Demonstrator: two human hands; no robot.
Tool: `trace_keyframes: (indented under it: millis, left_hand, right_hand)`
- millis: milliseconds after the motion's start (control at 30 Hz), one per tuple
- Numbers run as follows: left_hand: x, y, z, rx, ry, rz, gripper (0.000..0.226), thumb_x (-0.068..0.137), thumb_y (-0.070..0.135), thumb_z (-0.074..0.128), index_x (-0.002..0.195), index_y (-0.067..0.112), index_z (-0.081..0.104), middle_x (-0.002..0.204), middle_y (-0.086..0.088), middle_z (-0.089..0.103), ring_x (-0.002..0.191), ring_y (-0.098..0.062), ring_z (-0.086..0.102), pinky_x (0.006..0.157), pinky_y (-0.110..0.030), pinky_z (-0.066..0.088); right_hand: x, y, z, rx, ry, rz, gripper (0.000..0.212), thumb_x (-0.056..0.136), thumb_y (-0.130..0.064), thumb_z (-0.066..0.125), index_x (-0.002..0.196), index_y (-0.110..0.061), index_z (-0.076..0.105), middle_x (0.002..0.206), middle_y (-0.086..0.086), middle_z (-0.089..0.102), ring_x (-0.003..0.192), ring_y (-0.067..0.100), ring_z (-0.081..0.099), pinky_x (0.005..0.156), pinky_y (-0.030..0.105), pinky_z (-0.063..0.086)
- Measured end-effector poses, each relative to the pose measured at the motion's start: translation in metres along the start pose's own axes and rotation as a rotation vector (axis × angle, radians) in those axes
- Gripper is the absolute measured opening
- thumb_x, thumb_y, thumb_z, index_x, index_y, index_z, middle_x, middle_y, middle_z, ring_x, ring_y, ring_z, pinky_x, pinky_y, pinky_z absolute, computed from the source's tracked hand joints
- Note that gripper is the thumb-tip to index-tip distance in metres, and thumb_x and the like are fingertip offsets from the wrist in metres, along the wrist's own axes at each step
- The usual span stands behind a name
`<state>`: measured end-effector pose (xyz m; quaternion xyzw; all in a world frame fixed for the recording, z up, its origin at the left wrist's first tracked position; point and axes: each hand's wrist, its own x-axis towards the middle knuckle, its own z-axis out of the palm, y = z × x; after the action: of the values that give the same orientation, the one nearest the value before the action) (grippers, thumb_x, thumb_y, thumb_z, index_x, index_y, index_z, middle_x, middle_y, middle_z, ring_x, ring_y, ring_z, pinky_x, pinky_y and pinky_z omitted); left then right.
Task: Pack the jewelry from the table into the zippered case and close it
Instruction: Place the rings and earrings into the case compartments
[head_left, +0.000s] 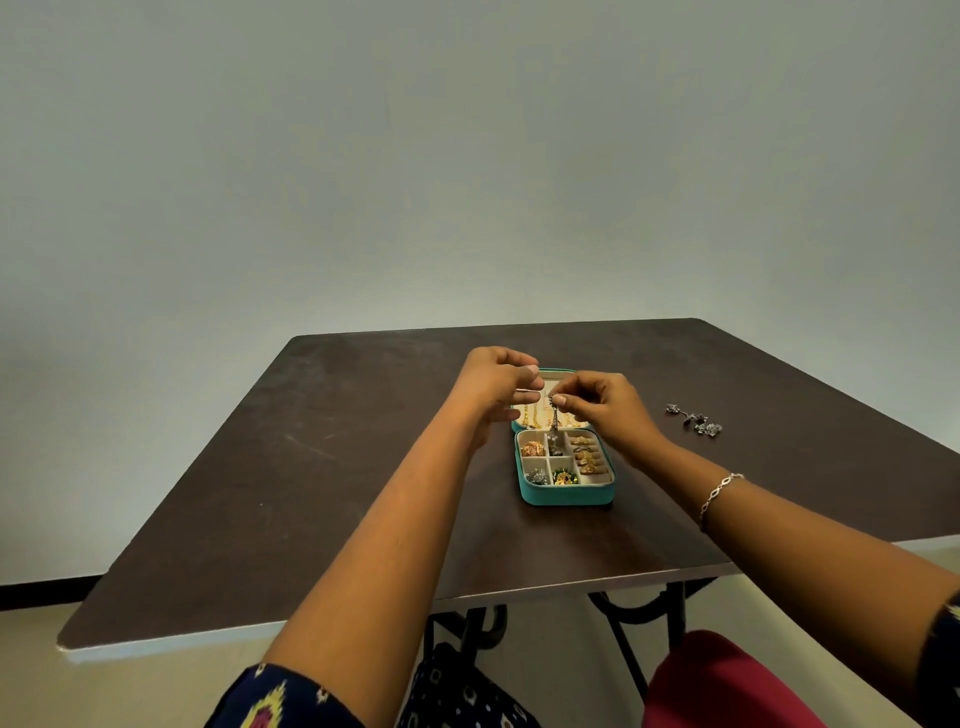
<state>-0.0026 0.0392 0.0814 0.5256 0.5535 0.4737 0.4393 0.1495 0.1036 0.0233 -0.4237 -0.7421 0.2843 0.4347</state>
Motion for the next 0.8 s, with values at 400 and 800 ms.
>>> trace_keyframes:
  millis: [400,800]
  left_hand:
    - [0.002,-0.002,-0.002,-0.024,0.005,-0.002,0.016,0.094,0.011,0.047,0.108,0.009,0.056,0.098,-0.01,0.066,0.093,-0.022,0.064,0.086,-0.037,0.05]
    - [-0.008,-0.008,0.035,0.125,0.031,0.076,0.01,0.09,0.007,0.053,0.095,0.012,0.06,0.097,-0.012,0.068,0.084,-0.019,0.063,0.077,-0.036,0.051]
  right_hand:
    - [-0.001,0.011,0.01,-0.21,-0.063,-0.014,0.008,0.083,-0.011,0.064,0.09,-0.012,0.069,0.085,-0.003,0.066,0.077,0.001,0.058,0.065,0.011,0.042]
    - [-0.023,0.024,-0.07,-0.28,0.004,-0.098,0.01,0.086,-0.014,0.061,0.091,-0.011,0.069,0.087,-0.003,0.065,0.083,0.009,0.06,0.072,0.02,0.048]
